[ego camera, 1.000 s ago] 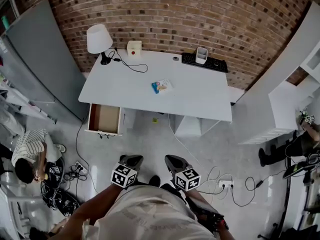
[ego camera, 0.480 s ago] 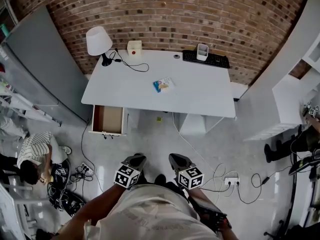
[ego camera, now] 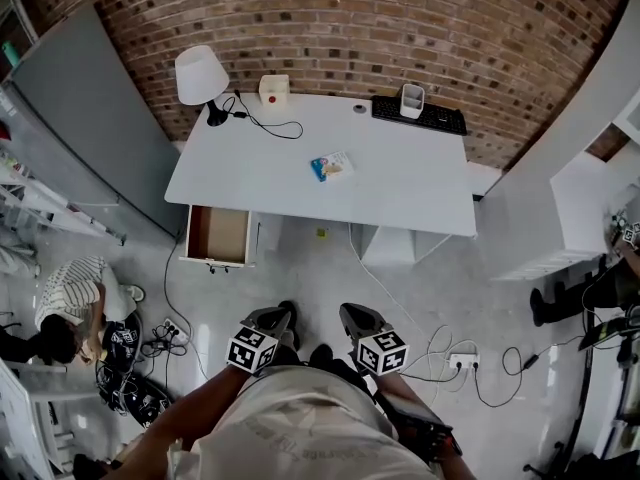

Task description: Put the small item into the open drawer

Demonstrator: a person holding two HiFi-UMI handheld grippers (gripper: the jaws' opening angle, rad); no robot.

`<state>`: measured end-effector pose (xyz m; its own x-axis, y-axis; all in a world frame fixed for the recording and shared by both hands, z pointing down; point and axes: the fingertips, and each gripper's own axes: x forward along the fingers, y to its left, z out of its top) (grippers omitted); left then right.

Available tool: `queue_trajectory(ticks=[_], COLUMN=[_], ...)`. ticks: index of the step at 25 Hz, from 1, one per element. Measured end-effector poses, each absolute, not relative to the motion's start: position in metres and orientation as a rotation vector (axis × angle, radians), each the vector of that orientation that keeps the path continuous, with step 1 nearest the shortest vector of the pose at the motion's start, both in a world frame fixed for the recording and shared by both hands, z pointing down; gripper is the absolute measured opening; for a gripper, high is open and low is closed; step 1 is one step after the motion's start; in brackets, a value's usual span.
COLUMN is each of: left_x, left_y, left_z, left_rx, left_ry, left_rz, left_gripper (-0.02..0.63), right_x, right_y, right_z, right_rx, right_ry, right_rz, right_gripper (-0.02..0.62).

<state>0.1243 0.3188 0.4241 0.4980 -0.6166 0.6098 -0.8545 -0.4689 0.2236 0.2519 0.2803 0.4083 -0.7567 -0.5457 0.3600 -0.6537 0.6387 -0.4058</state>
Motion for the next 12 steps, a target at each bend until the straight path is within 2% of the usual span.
queue_trajectory(ticks=[12], left_x=[0.131], left_y=[0.277], left_z=[0.434], left_rx=[2.275], left_ry=[-1.122], left_rz=[0.617], left_gripper=[0.008], right_x=[0.265], right_y=[0.255], right_z=[0.415], right_rx=[1.103], right_ry=[-2.569], right_rz=[0.812], right_gripper=[0.006])
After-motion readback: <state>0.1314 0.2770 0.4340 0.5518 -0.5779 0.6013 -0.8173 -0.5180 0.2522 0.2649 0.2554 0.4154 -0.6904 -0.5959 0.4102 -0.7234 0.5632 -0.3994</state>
